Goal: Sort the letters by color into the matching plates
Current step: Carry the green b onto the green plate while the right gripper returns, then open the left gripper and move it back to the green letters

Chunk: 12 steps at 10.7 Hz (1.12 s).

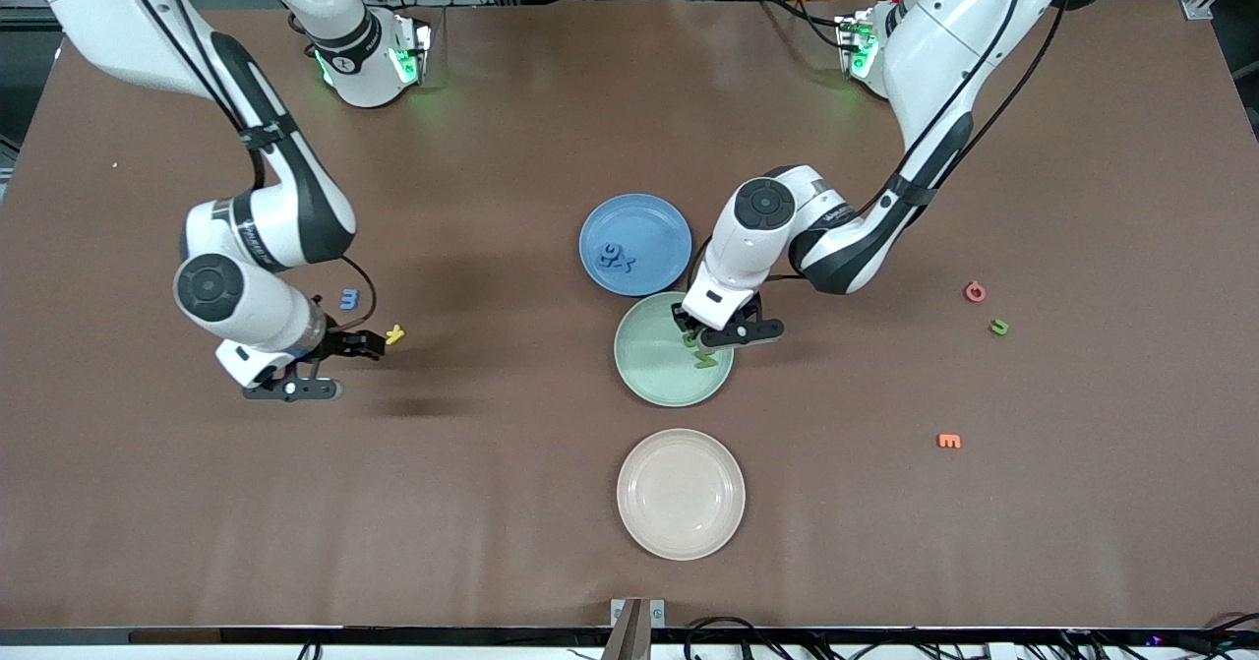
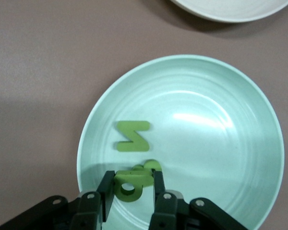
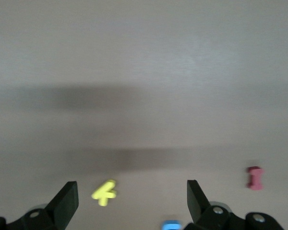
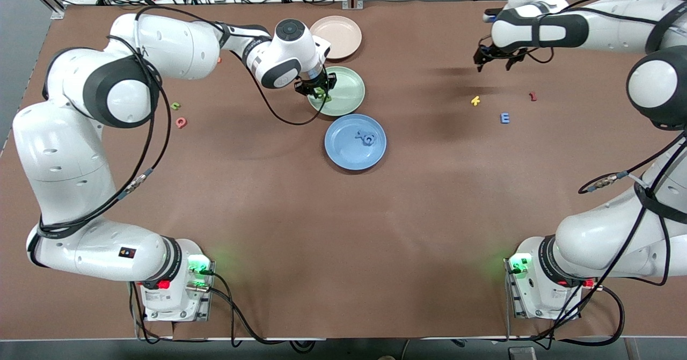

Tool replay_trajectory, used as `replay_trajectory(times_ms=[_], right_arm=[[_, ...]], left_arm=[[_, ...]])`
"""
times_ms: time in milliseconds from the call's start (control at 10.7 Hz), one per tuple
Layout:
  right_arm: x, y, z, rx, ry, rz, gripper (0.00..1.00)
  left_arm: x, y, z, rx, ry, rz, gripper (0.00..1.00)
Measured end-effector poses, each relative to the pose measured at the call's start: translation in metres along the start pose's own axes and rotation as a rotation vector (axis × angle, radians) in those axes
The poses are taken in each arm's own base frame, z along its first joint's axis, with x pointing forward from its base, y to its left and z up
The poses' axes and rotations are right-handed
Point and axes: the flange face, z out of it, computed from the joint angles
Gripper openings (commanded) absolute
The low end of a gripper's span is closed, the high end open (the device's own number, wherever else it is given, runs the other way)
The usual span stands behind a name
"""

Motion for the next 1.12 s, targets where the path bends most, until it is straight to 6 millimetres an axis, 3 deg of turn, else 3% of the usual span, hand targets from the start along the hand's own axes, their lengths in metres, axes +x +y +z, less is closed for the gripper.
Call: replay_trajectory(times_ms=[280,560,654,934,1121], right_arm=[[-0.013,0.049,-0.001,-0.007,-0.014,-0.024,1.0],[-0.037,0.06,0.016,0.0,0.014,-0.021,1.0],[-0.048,0.062,0.026,0.005,0.021,-0.019,1.0],[-0.069,0.066,0.034,0.0,0.005,-0.014,1.0],[-0.087,0.068,0.04,-0.001,0.004,-0.01,1.0]], left_arm=[[0.013,-0.007,0.002,0.027,0.003,-0.019,1.0],[0.038,-0.018,-0.013,0.094,0.007,-0.024,1.0],[0.055,-0.033,-0.025,0.126,0.011,0.001,1.0],[0.112,-0.116,-0.059,0.184,-0.017,0.12,1.0],[0.129,-0.189,-0.067,0.19,-0.066,0.189,1.0]])
